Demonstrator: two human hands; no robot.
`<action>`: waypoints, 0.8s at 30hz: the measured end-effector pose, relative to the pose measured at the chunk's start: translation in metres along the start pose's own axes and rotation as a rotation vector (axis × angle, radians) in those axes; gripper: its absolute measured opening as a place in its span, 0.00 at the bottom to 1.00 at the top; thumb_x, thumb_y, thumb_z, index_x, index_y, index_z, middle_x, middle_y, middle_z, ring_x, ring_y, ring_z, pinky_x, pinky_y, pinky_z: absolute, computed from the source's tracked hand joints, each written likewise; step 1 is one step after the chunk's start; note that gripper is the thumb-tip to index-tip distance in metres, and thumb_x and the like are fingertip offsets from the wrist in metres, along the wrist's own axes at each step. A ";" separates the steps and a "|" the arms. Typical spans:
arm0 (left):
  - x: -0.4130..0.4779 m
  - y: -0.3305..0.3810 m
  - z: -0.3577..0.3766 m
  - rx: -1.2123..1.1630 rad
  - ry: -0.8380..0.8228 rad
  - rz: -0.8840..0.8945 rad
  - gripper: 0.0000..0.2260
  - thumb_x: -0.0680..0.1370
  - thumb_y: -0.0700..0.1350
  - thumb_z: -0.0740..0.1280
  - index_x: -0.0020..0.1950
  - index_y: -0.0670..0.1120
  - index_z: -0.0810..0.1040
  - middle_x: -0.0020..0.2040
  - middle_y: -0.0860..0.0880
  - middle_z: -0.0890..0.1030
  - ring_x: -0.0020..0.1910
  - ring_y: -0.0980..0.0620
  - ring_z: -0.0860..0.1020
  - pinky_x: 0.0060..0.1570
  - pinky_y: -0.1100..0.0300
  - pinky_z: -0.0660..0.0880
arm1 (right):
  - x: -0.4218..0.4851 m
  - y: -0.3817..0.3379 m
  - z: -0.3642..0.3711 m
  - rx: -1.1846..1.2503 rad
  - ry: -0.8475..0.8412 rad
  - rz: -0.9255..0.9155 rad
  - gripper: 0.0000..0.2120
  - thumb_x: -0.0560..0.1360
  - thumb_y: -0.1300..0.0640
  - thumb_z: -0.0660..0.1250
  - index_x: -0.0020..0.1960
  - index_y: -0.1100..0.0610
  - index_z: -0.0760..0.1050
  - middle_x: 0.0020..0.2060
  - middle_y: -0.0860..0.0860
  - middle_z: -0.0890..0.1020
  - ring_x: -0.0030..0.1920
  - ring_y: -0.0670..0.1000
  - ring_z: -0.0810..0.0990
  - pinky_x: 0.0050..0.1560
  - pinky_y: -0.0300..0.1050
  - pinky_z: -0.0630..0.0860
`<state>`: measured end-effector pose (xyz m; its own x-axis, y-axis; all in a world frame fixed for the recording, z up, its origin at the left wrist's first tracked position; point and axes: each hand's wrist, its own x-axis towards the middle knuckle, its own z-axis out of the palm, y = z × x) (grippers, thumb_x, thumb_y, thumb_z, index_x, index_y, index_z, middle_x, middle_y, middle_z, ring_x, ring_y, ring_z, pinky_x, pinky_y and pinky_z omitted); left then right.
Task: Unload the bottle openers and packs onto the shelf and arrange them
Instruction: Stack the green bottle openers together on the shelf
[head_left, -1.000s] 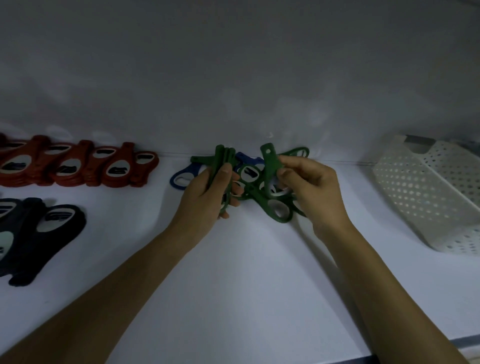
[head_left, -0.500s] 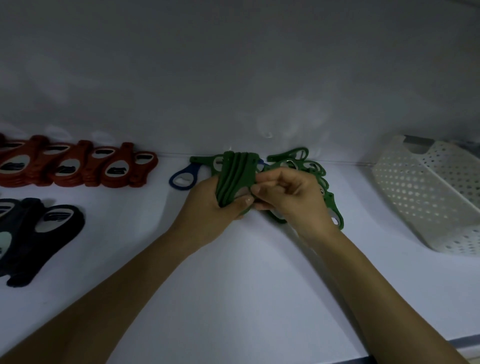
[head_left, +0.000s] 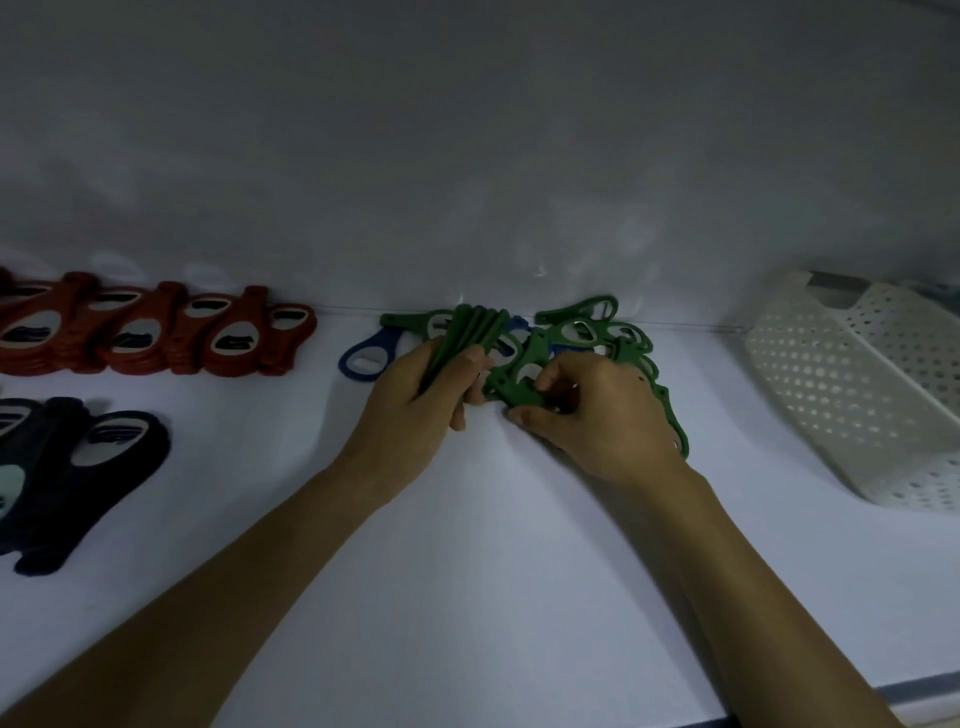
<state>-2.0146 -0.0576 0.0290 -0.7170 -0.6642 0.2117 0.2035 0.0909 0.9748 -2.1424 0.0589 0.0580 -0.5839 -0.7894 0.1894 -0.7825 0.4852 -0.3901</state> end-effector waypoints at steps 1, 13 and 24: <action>0.000 0.000 0.000 0.002 0.006 -0.016 0.10 0.80 0.48 0.61 0.42 0.48 0.77 0.32 0.55 0.79 0.27 0.61 0.73 0.24 0.73 0.66 | 0.000 -0.001 0.001 -0.010 0.005 -0.013 0.13 0.69 0.45 0.73 0.44 0.54 0.77 0.36 0.48 0.81 0.37 0.50 0.78 0.38 0.46 0.76; 0.000 0.002 0.001 -0.015 -0.016 -0.060 0.09 0.79 0.49 0.60 0.55 0.51 0.77 0.44 0.53 0.83 0.40 0.57 0.81 0.31 0.64 0.76 | 0.002 -0.005 -0.010 0.987 0.170 0.136 0.06 0.76 0.63 0.66 0.44 0.55 0.80 0.35 0.48 0.84 0.36 0.45 0.81 0.41 0.41 0.80; -0.002 0.001 0.000 0.081 -0.155 -0.022 0.09 0.72 0.53 0.71 0.51 0.56 0.77 0.41 0.60 0.82 0.39 0.60 0.80 0.29 0.65 0.75 | -0.001 -0.015 -0.003 1.054 0.002 -0.003 0.03 0.72 0.69 0.69 0.41 0.63 0.79 0.30 0.48 0.83 0.31 0.43 0.80 0.37 0.33 0.77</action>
<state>-2.0130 -0.0567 0.0292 -0.8160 -0.5452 0.1923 0.1369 0.1411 0.9805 -2.1306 0.0539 0.0667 -0.5834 -0.7888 0.1934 -0.2011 -0.0904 -0.9754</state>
